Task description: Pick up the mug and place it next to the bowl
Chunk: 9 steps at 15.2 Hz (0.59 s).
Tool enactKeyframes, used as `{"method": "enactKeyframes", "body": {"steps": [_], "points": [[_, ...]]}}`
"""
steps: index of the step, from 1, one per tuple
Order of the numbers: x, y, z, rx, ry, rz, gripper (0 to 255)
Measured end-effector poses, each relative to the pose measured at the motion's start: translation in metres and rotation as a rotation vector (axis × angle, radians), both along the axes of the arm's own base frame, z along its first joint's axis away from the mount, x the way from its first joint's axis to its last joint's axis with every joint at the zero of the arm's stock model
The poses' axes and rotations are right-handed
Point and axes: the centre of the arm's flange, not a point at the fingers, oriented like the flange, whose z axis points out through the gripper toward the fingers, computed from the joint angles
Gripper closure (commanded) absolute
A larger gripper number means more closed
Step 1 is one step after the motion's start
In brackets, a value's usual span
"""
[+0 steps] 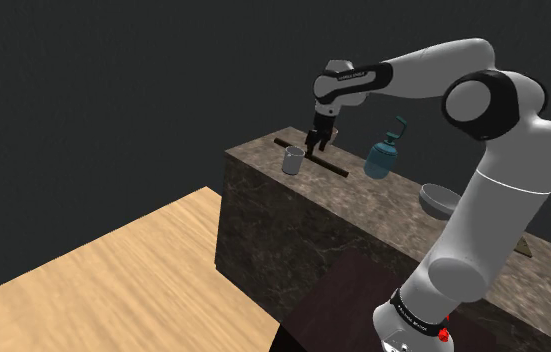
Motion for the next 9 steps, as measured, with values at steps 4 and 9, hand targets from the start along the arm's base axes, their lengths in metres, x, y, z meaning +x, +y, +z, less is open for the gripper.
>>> {"method": "enactKeyframes", "body": {"steps": [4,9], "points": [[0.045,-0.030,-0.016,0.015,-0.013,0.015,0],[0.094,-0.061,-0.037,0.033,-0.029,0.033,0]]}}
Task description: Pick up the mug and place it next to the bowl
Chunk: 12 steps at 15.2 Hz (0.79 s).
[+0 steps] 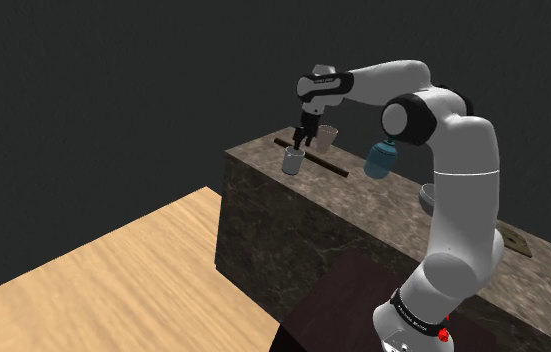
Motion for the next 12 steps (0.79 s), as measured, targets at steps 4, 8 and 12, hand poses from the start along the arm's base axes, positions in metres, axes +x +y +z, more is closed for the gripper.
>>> {"method": "enactKeyframes", "body": {"steps": [4,8,12], "points": [[0.011,-0.008,-0.016,0.005,-0.004,0.005,0],[0.010,-0.008,-0.039,0.005,-0.004,0.005,0],[0.011,-0.006,-0.045,0.005,-0.004,0.005,0]]}}
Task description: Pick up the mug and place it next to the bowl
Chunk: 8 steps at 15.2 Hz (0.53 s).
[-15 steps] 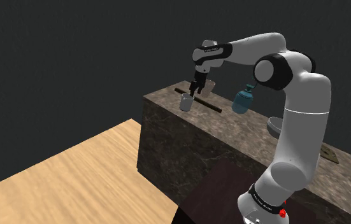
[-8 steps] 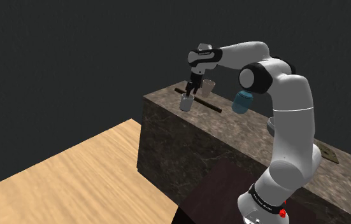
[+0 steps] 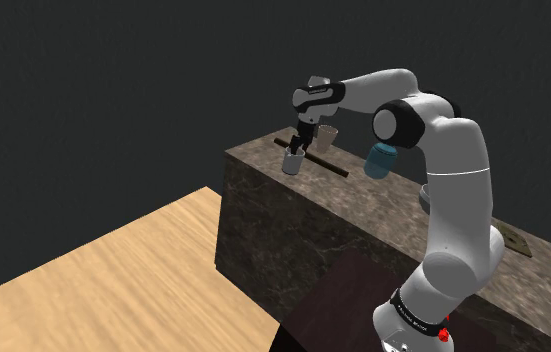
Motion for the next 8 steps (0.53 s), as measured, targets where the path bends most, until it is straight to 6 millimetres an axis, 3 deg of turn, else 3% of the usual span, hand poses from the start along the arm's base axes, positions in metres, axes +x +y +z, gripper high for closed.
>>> {"method": "enactKeyframes", "body": {"steps": [3,4,8], "points": [[-0.0001,-0.0001,-0.0004,0.000,0.000,0.000,0],[-0.0001,-0.0001,-0.0004,0.000,0.000,0.000,255],[-0.0001,-0.0001,-0.0004,0.000,0.000,0.000,255]]}}
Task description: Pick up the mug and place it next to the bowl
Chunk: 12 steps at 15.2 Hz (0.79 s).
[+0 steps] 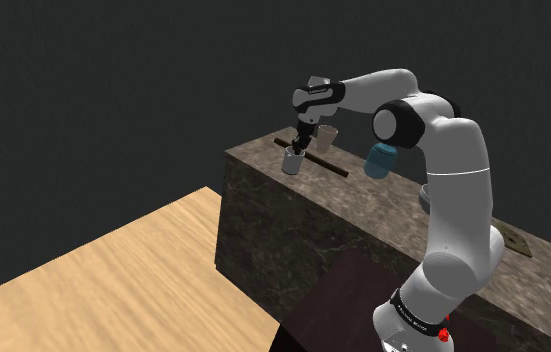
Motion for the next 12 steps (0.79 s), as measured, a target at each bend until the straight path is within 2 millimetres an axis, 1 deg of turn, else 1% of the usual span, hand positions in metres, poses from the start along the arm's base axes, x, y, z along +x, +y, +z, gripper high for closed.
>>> {"method": "enactKeyframes", "body": {"steps": [6,8,12], "points": [[0.000,0.000,0.000,0.000,0.000,0.000,255],[0.000,0.000,0.006,0.000,0.000,0.000,255],[0.000,-0.001,0.028,0.000,0.000,0.000,255]]}}
